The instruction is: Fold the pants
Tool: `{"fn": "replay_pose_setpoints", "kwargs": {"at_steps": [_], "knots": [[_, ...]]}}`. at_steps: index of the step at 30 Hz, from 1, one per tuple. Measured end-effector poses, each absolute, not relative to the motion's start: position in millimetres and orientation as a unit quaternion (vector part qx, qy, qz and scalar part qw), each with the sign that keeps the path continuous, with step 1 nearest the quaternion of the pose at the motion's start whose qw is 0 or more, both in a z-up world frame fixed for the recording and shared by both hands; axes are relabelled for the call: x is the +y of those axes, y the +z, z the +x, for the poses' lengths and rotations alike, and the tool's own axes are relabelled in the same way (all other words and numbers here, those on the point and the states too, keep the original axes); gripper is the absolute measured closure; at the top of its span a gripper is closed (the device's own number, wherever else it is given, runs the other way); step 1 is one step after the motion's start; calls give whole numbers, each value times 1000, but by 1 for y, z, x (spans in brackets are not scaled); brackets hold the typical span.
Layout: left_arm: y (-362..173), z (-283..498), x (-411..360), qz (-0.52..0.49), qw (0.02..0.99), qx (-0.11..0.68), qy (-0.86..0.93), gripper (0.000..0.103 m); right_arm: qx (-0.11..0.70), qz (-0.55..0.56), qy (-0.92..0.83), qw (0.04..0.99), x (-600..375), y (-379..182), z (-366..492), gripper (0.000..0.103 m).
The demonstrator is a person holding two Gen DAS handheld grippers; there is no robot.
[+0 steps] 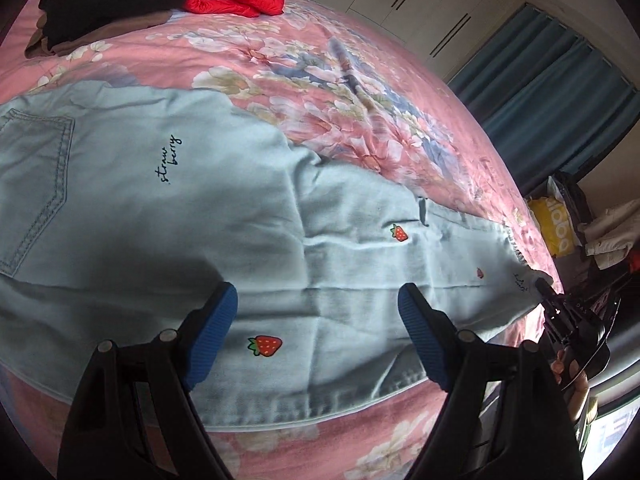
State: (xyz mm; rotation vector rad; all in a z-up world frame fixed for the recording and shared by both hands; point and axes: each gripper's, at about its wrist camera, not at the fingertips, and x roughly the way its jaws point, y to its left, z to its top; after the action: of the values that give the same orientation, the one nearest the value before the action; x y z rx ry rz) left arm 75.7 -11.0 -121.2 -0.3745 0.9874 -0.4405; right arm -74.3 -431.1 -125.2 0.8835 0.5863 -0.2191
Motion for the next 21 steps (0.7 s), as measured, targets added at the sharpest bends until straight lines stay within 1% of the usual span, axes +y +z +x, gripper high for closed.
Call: {"fn": "replay_pose_setpoints", "kwargs": {"at_steps": [2, 4, 7, 10, 12, 15, 17, 18, 19, 20, 21], "knots": [[-115, 79, -15, -216, 824, 464, -243, 20, 273, 338, -97, 895, -409, -95, -61, 90], [-107, 83, -23, -256, 801, 462, -281, 12, 267, 269, -67, 923, -380, -70, -47, 90], [-95, 88, -39, -303, 769, 453, -333, 10, 264, 180, -16, 947, -326, -48, -28, 90], [-88, 93, -56, -333, 739, 449, -376, 6, 262, 111, 30, 958, -276, -49, -20, 90], [-88, 98, -66, -345, 723, 451, -395, 6, 265, 71, 57, 960, -247, -56, -18, 90], [-96, 106, -72, -360, 709, 456, -401, 3, 271, 21, 95, 958, -211, -70, -17, 90], [-111, 112, -76, -369, 692, 477, -397, 5, 280, -3, 116, 953, -193, -79, -15, 90], [-119, 115, -77, -374, 680, 489, -399, 8, 285, -10, 128, 950, -185, -83, -15, 90], [-126, 116, -77, -379, 673, 496, -396, 25, 289, -17, 140, 947, -178, -87, -16, 90], [-131, 117, -75, -378, 675, 501, -388, 39, 293, -29, 147, 944, -171, -91, -16, 90], [-134, 118, -72, -374, 679, 502, -383, 60, 294, -42, 148, 943, -165, -95, -16, 90]]}}
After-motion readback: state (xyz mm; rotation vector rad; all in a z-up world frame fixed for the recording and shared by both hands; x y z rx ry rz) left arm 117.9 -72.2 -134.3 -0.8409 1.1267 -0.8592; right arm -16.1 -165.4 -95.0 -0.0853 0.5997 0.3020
